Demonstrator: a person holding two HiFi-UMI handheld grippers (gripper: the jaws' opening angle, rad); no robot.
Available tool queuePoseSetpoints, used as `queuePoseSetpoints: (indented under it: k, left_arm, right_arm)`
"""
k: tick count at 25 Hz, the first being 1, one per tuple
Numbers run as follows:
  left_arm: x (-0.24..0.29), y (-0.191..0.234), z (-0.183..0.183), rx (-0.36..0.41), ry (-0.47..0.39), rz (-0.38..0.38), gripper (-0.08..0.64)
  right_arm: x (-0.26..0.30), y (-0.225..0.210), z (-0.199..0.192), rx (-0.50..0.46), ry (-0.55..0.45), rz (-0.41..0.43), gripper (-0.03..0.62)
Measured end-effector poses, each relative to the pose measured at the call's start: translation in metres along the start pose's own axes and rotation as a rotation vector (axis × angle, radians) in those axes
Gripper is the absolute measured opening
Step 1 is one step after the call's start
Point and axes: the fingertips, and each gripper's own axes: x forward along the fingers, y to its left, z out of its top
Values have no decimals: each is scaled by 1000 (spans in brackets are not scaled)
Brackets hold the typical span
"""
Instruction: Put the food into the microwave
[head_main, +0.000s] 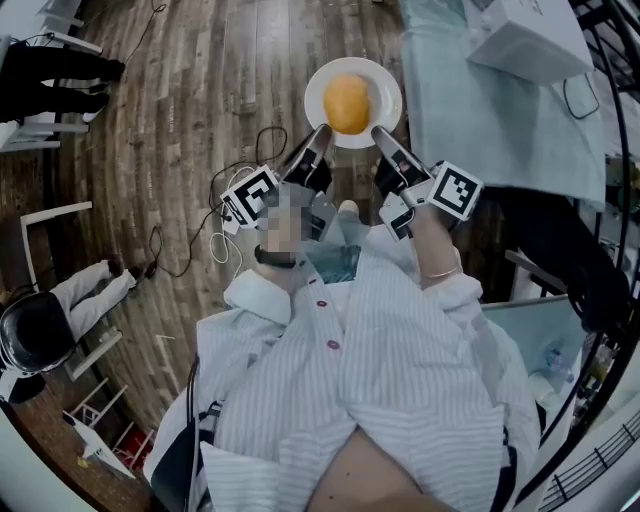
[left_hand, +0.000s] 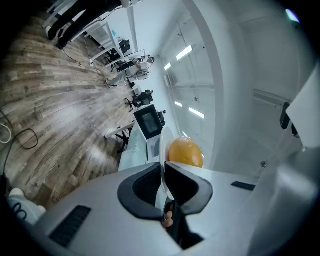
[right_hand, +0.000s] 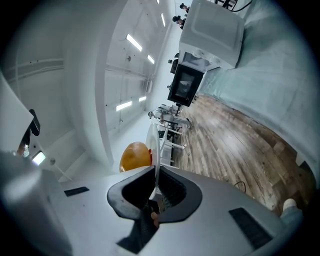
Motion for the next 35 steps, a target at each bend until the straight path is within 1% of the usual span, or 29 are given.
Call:
queuePoseSetpoints:
  k: [2, 6, 10, 13, 18, 23, 26, 29, 35]
  left_arm:
    - [-1, -1, -5, 3, -2, 11, 29]
    - [-3, 7, -1, -7, -8, 30, 29]
    - [-4, 1, -4, -8, -9, 30, 29]
    - [-3, -1, -2, -10, -10, 27, 29]
    - [-3, 10, -1, -16, -16, 26, 29]
    - [18, 12, 1, -8, -14, 21, 29]
    - [37, 21, 18, -9, -3, 23, 29]
    - [55, 32, 43, -16, 6, 23, 29]
    - [105, 62, 115, -23, 37, 30, 29]
  right_arm:
    - [-5, -2, 0, 11, 4, 2, 43]
    - [1, -5, -3, 19, 14, -1, 43]
    - [-4, -3, -2, 26, 15, -5, 43]
    - [-4, -1, 1, 14, 14, -5, 43]
    - [2, -12, -4, 19, 21, -14, 43]
    - [4, -24, 13, 33, 16, -30, 43]
    - [25, -33, 29, 44, 9, -33, 43]
    - [53, -40, 43, 56, 2, -37, 44]
    - [130, -55, 84, 70, -13, -66, 44]
